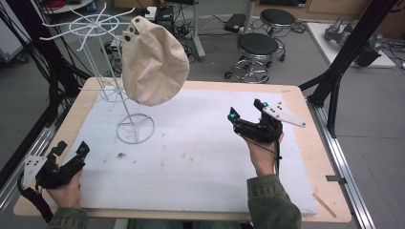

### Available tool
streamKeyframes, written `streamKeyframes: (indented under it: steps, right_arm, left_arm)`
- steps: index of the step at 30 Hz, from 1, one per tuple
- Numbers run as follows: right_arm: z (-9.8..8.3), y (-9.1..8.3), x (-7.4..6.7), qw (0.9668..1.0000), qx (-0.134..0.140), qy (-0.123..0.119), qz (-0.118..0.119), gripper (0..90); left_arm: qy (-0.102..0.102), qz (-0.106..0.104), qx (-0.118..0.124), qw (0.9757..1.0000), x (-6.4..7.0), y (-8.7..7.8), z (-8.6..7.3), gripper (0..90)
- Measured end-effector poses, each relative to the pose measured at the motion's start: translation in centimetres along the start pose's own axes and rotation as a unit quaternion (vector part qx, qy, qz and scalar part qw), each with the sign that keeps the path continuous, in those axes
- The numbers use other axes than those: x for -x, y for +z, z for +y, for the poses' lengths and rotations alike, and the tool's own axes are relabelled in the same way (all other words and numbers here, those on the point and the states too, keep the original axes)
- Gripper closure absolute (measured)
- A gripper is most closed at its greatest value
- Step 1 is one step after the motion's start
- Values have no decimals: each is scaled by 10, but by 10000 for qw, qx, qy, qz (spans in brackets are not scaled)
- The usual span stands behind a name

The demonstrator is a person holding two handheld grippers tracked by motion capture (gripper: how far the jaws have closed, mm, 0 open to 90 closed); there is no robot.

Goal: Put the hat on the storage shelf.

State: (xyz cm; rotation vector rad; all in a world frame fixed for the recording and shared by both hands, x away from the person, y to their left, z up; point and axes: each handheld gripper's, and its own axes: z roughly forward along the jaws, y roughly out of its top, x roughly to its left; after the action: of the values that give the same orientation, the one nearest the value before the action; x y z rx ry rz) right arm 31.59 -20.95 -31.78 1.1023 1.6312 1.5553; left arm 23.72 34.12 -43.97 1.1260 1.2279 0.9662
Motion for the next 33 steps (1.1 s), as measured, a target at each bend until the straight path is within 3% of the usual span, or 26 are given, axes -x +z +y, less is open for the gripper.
streamKeyframes:
  steps: [10,19,25,29,33]
  right_arm:
    - [-22,-26,10,9991,-226,15,-362,104]
    - [-44,-50,26,9953,-623,201,-713,105]
    - [-66,-61,35,9934,-653,248,-913,105]
    - [-82,-67,40,9923,-499,325,-1083,105]
    - [-94,-72,47,9907,-580,367,-1173,105]
  left_arm:
    - [6,-40,-10,10000,3,0,0,220]
    - [30,-68,-17,10000,6,3,-1,220]
    - [20,-88,-17,10000,6,4,-1,220]
    - [20,-99,-26,9999,7,5,-1,220]
    - [11,-80,-8,10000,6,4,0,220]
